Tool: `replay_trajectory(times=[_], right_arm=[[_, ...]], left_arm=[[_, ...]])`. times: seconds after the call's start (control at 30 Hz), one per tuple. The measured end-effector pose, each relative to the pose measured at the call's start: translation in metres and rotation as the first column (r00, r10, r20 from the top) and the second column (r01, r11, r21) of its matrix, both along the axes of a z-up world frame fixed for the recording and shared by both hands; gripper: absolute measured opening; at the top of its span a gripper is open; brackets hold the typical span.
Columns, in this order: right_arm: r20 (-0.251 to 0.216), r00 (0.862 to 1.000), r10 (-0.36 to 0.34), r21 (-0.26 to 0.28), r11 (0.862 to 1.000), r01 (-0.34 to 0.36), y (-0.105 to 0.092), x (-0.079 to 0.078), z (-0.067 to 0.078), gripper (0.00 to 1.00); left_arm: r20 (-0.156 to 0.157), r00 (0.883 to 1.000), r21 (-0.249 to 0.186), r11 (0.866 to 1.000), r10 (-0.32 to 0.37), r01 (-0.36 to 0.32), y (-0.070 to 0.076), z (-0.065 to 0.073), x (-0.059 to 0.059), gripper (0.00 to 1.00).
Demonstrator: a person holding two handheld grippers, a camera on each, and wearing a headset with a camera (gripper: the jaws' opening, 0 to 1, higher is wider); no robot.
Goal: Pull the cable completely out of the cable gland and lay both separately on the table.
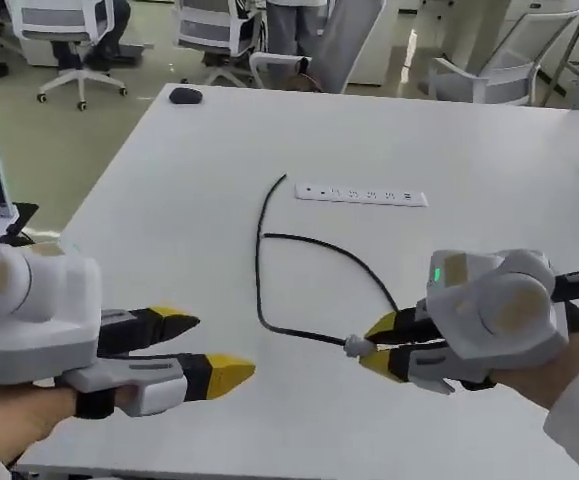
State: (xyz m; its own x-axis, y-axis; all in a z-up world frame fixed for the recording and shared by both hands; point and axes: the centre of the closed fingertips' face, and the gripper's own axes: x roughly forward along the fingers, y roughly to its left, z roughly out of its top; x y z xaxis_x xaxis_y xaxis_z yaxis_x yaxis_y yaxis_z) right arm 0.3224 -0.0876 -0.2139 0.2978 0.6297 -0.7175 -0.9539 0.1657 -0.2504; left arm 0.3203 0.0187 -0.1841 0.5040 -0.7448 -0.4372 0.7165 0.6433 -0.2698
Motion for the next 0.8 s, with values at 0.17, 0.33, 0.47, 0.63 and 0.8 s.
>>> replay_trajectory(times=[0.17,0.33,0.47,0.63,0.8], right_arm=[[0.067,0.996,0.063,-0.017,0.998,-0.062,0.004,-0.008,0.022,0.10],[0.128,0.987,0.099,-0.021,0.995,-0.097,0.010,-0.015,0.044,0.10],[0.172,0.976,0.131,-0.041,0.991,-0.126,0.016,-0.021,0.058,0.10],[0.214,0.964,0.157,-0.051,0.987,-0.150,0.021,-0.027,0.071,0.10],[0.236,0.958,0.165,-0.043,0.986,-0.160,0.024,-0.027,0.080,0.10]], left_arm=[[0.062,0.988,-0.036,0.989,-0.138,0.141,-0.031,0.025,0.006,0.47],[0.084,0.962,-0.099,0.958,-0.260,0.268,-0.061,0.044,0.003,0.41],[0.091,0.948,-0.102,0.944,-0.305,0.314,-0.069,0.049,0.001,0.36],[0.077,0.925,-0.130,0.916,-0.373,0.380,-0.076,0.054,-0.008,0.28],[0.076,0.906,-0.140,0.895,-0.416,0.423,-0.082,0.054,-0.015,0.21]])
